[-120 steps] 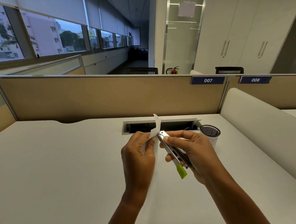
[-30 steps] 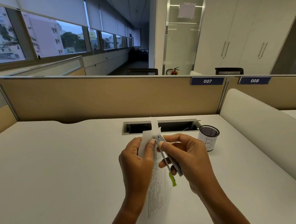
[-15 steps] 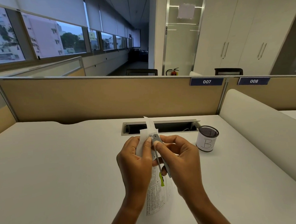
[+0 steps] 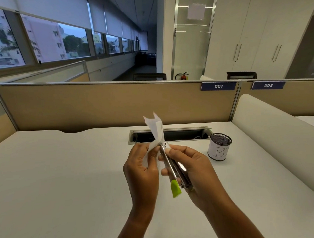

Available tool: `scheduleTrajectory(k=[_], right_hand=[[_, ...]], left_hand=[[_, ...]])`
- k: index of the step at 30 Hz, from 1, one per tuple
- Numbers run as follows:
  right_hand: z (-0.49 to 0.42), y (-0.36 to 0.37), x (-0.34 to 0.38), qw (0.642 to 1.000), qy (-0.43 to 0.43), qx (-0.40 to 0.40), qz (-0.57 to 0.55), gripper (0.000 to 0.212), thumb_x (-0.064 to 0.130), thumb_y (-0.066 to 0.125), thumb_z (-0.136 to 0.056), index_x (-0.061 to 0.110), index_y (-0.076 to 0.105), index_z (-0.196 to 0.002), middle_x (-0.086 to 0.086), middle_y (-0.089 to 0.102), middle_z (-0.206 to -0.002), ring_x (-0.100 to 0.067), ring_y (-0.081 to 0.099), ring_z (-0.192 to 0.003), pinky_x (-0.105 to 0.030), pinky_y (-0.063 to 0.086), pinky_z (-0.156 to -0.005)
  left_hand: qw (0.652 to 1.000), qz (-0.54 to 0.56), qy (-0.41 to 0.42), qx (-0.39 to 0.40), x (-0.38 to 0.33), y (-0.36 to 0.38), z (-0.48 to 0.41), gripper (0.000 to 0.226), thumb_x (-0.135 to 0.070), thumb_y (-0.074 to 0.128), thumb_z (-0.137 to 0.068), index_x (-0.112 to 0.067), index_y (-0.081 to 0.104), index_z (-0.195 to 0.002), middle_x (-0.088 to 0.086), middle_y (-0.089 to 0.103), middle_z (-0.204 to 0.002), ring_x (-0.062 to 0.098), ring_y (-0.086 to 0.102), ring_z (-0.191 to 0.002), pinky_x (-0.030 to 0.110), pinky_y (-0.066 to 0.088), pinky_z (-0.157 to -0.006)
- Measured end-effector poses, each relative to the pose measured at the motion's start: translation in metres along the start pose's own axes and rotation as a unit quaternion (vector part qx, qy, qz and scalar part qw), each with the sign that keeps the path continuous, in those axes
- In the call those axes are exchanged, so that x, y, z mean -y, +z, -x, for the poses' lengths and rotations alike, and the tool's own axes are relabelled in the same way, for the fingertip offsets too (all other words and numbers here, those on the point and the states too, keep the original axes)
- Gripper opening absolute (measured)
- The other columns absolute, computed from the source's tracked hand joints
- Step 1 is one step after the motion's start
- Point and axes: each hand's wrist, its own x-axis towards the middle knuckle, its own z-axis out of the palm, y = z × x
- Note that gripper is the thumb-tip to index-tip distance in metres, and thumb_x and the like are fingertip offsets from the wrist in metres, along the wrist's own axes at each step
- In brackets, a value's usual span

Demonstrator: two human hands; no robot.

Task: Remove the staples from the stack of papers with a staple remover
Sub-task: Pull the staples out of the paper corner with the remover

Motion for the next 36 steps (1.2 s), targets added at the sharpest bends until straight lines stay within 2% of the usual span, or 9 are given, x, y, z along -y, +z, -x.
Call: scheduleTrajectory(k=[6,10,12,15,18,21,23,32,36], right_hand=[[-0.003,-0.007,0.006,0.989,0.099,0.057,-0.096,0.019,0.023,0.062,-0.071,0.011,0.075,-0.066,-0.008,0.074,-0.065,-0.013,0.061,-0.040,-0.017,0.050,-0.042],[-0.005,-0.007,0.007,0.978,0.137,0.079,-0.136,0.017,0.028,0.065,-0.057,0.014,0.076,-0.058,-0.008,0.074,-0.063,-0.012,0.059,-0.036,-0.017,0.050,-0.039],[-0.005,-0.006,0.004,0.975,0.155,0.072,-0.143,0.024,0.027,0.066,-0.055,0.008,0.075,-0.067,-0.009,0.073,-0.060,-0.011,0.059,-0.035,-0.017,0.050,-0.037],[-0.005,-0.005,0.001,0.969,0.165,0.061,-0.174,0.041,0.023,0.068,-0.055,0.004,0.064,-0.092,-0.013,0.073,-0.065,-0.014,0.058,-0.034,-0.019,0.050,-0.036],[-0.004,-0.006,0.002,0.960,0.175,0.061,-0.209,0.042,0.019,0.070,-0.054,0.001,0.066,-0.091,-0.015,0.072,-0.067,-0.014,0.057,-0.036,-0.020,0.051,-0.036],[-0.004,-0.004,0.001,0.958,0.176,0.035,-0.226,0.075,0.015,0.067,-0.058,0.005,0.043,-0.128,-0.018,0.071,-0.067,-0.015,0.057,-0.036,-0.020,0.050,-0.035],[-0.004,-0.004,0.001,0.958,0.173,0.026,-0.228,0.084,0.014,0.067,-0.058,0.008,0.034,-0.135,-0.019,0.071,-0.067,-0.015,0.057,-0.035,-0.020,0.050,-0.035],[-0.006,-0.006,-0.005,0.963,0.175,0.022,-0.201,0.084,0.017,0.068,-0.057,0.007,0.036,-0.134,-0.016,0.072,-0.068,-0.014,0.056,-0.034,-0.020,0.050,-0.034],[-0.007,-0.007,-0.007,0.974,0.163,0.013,-0.158,0.055,0.020,0.067,-0.062,0.000,0.055,-0.112,-0.014,0.072,-0.067,-0.013,0.056,-0.035,-0.017,0.049,-0.036]], left_hand=[[1.000,0.008,0.022,0.014,0.004,0.001,0.001,0.016,-0.003,0.060,-0.074,0.006,0.062,-0.088,0.006,0.061,-0.084,0.007,0.055,-0.075,-0.008,0.037,-0.072],[0.999,0.047,-0.004,-0.007,0.002,0.001,0.003,0.021,-0.012,0.055,-0.078,0.000,0.063,-0.093,0.000,0.060,-0.089,0.008,0.058,-0.077,0.010,0.050,-0.074],[0.998,0.053,-0.031,-0.011,0.003,0.000,0.004,0.016,-0.008,0.055,-0.079,-0.004,0.063,-0.093,0.001,0.061,-0.089,0.018,0.062,-0.075,0.030,0.054,-0.075],[0.997,0.058,-0.046,-0.010,0.002,-0.001,0.004,0.016,-0.011,0.055,-0.079,-0.004,0.063,-0.091,0.007,0.065,-0.089,0.027,0.064,-0.076,0.042,0.056,-0.074],[0.997,0.064,-0.044,-0.007,-0.001,-0.003,0.004,0.029,-0.022,0.053,-0.075,0.001,0.063,-0.091,0.006,0.064,-0.089,0.028,0.064,-0.077,0.043,0.056,-0.075],[0.997,0.068,-0.032,0.000,-0.003,-0.005,0.003,0.037,-0.026,0.050,-0.071,0.004,0.063,-0.089,0.005,0.062,-0.087,0.026,0.062,-0.076,0.041,0.054,-0.076],[0.997,0.067,-0.030,0.000,-0.003,-0.005,0.002,0.038,-0.026,0.050,-0.071,0.005,0.063,-0.089,0.006,0.062,-0.088,0.028,0.062,-0.077,0.040,0.054,-0.077],[0.990,0.100,-0.101,0.027,-0.001,-0.003,0.000,0.019,-0.038,0.053,-0.065,-0.021,0.060,-0.071,0.006,0.065,-0.071,0.032,0.064,-0.068,0.036,0.057,-0.059],[0.994,0.076,-0.071,0.021,-0.001,-0.001,-0.001,0.003,-0.034,0.054,-0.066,-0.032,0.055,-0.068,-0.011,0.059,-0.066,0.017,0.062,-0.066,0.024,0.054,-0.055]])
